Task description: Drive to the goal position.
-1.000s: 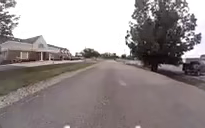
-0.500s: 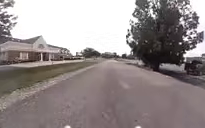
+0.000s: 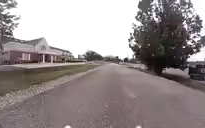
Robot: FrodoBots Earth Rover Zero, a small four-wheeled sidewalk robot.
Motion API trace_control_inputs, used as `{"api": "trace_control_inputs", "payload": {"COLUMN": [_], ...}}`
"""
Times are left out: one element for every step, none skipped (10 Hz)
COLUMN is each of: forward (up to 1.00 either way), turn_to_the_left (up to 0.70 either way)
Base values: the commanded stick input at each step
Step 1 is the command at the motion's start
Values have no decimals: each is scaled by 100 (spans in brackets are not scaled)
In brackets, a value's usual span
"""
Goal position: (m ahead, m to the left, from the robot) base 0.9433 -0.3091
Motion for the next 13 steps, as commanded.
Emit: {"api": "trace_control_inputs", "payload": {"forward": [70,70,70,70,70,70,70,70,70,70,70,70,70], "turn_to_the_left": [-32,-29,-25,-21,-17,-14,-10,-6,-2,0,0,0,0]}}
